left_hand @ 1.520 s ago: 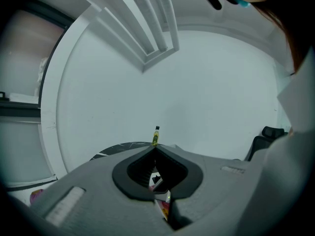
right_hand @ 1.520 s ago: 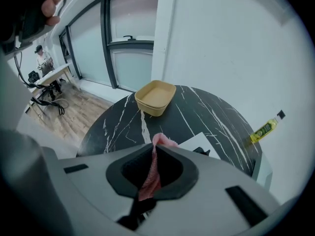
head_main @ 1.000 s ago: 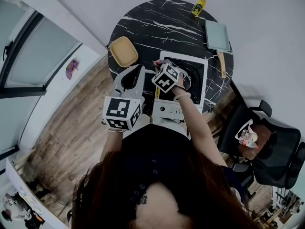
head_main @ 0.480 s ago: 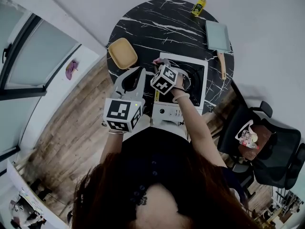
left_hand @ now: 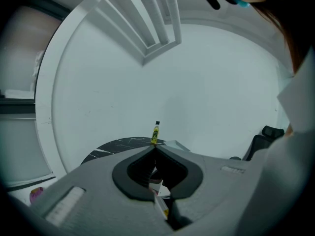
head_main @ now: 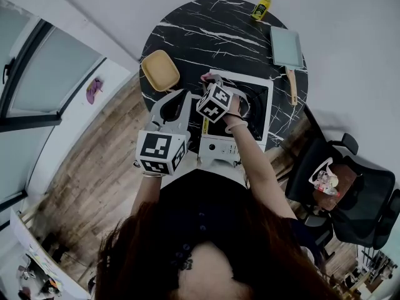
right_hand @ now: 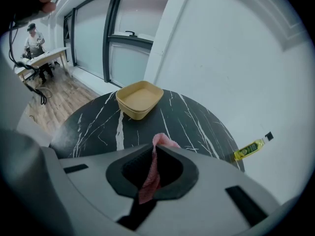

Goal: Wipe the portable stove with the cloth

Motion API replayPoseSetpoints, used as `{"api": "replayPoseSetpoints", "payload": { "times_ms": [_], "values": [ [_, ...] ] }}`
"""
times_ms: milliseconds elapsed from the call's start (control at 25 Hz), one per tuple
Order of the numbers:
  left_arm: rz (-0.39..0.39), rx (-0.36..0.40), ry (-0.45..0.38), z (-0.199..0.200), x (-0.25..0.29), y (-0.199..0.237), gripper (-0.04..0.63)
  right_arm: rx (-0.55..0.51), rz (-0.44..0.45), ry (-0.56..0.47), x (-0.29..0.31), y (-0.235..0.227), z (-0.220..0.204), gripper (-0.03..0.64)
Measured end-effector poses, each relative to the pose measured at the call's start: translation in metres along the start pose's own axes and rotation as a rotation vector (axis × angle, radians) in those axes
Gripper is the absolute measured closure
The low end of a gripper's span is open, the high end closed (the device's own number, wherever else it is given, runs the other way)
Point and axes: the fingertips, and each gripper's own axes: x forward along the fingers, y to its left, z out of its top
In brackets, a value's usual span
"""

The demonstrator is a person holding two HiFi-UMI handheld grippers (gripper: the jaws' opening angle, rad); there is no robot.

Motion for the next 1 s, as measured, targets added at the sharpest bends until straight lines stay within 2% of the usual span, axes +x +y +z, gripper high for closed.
{"api": "replayPoseSetpoints", "payload": {
  "times_ms": [600, 760, 1000],
  "values": [
    [0.002, -0.004, 0.025, -0.005, 0.008, -0.004, 0.583, -0.03, -0.029, 0.005, 0.01, -0.017, 0.004, 0.597],
    [0.006, -0.005, 0.029, -0.006, 0.009, -0.003, 0.583, 0.005, -0.02, 0.001, 0.01, -0.02, 0.006, 0.597],
    [0.006, -0.005, 0.025, -0.005, 0.008, -0.001, 0.583, 0.093, -0.015, -0.058, 0.0, -0.022, 0.013, 0.597]
  ]
}}
